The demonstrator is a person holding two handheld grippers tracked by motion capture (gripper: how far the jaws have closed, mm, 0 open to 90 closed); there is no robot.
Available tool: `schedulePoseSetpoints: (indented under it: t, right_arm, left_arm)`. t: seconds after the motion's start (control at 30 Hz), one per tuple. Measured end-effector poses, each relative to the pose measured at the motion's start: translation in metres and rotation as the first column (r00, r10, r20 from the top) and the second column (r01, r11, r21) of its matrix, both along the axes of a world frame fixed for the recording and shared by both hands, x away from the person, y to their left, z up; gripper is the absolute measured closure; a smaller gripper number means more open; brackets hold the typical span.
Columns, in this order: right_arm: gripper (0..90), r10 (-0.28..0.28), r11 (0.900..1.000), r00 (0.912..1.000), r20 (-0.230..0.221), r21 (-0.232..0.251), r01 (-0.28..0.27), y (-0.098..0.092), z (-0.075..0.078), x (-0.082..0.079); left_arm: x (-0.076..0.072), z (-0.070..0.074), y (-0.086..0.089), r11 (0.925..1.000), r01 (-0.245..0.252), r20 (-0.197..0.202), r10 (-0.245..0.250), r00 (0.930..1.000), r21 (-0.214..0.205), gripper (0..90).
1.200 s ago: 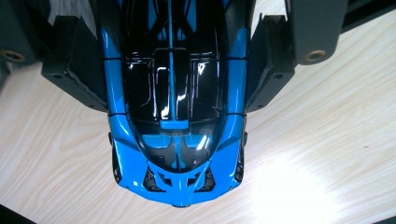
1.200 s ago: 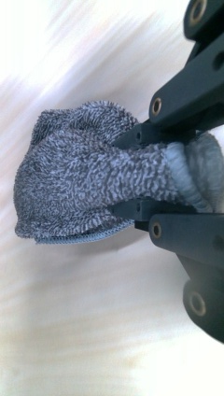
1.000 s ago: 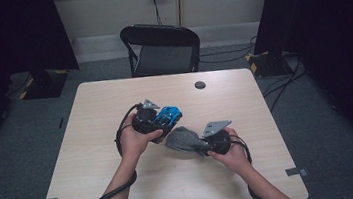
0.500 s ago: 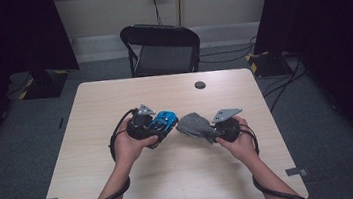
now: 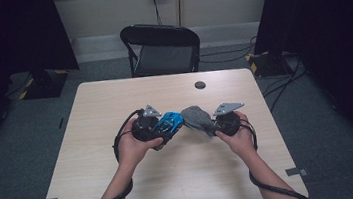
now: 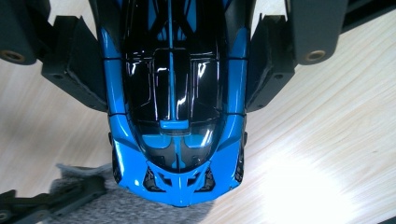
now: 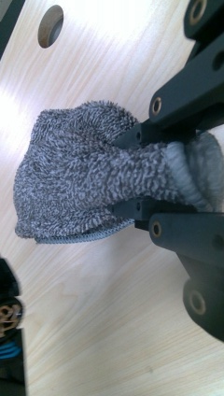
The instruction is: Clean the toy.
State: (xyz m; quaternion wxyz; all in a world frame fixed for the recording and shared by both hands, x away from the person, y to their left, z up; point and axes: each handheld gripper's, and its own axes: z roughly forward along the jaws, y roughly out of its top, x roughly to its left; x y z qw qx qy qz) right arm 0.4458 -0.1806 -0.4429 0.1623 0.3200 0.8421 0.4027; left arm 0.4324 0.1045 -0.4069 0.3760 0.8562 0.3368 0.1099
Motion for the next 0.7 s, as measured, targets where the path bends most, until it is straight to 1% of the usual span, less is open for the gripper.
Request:
schedulePoseSetpoints:
  t: [0.1, 0.17, 0.2, 0.23, 0.27, 0.3, 0.37, 0.43, 0.5, 0.57, 0.7]
  right_arm:
    - [73.3, 0.002, 0.9998, 1.0, 0.003, 0.02, -0.002, 0.003, 0.002, -0.001]
    - [73.3, 0.01, 0.9994, 0.9999, 0.004, 0.033, -0.01, 0.005, 0.003, -0.002]
    - [73.3, 0.015, 0.9993, 0.9999, 0.007, 0.034, -0.015, 0.006, 0.003, -0.003]
    - [73.3, 0.02, 0.9991, 0.9998, 0.01, 0.037, -0.02, 0.008, 0.003, -0.004]
    - [73.3, 0.024, 0.9989, 0.9997, 0.011, 0.039, -0.024, 0.009, 0.003, -0.005]
    - [73.3, 0.029, 0.9988, 0.9995, 0.012, 0.04, -0.029, 0.009, 0.003, -0.006]
    - [73.3, 0.037, 0.9984, 0.9992, 0.015, 0.042, -0.038, 0.01, 0.003, -0.008]
    - [73.3, 0.046, 0.998, 0.9988, 0.015, 0.043, -0.046, 0.011, 0.003, -0.009]
    - [73.3, 0.047, 0.9978, 0.9988, 0.015, 0.047, -0.048, 0.01, 0.003, -0.01]
    - [73.4, 0.048, 0.9974, 0.9987, 0.014, 0.052, -0.049, 0.009, 0.003, -0.011]
    - [73.4, 0.055, 0.9969, 0.9984, 0.009, 0.055, -0.056, 0.009, 0.002, -0.012]
  left_arm:
    - [0.0, -0.001, -0.006, 0.9998, 0.009, 0.0, -0.009, 1.0, -0.015, 28.4]
    - [0.001, -0.002, -0.009, 0.9997, 0.018, -0.005, -0.018, 0.9998, -0.013, 28.4]
    - [0.001, -0.003, -0.011, 0.9998, 0.02, -0.008, -0.02, 0.9998, -0.009, 28.4]
    - [0.001, -0.004, -0.013, 0.9997, 0.021, -0.011, -0.021, 0.9997, -0.015, 28.4]
    - [0.001, -0.004, -0.014, 0.9997, 0.024, -0.008, -0.024, 0.9997, -0.009, 28.4]
    - [0.002, -0.005, -0.016, 0.9996, 0.024, -0.01, -0.024, 0.9997, -0.014, 28.4]
    - [0.002, -0.006, -0.017, 0.9996, 0.028, -0.015, -0.028, 0.9995, -0.008, 28.4]
    - [0.003, -0.007, -0.018, 0.9996, 0.027, -0.018, -0.027, 0.9995, -0.012, 28.4]
    - [0.003, -0.007, -0.019, 0.9995, 0.029, -0.019, -0.029, 0.9994, -0.012, 28.4]
    - [0.003, -0.006, -0.021, 0.9997, 0.024, -0.008, -0.024, 0.9997, -0.01, 28.4]
    - [0.005, -0.006, -0.023, 0.9997, 0.022, -0.011, -0.023, 0.9997, -0.012, 28.4]
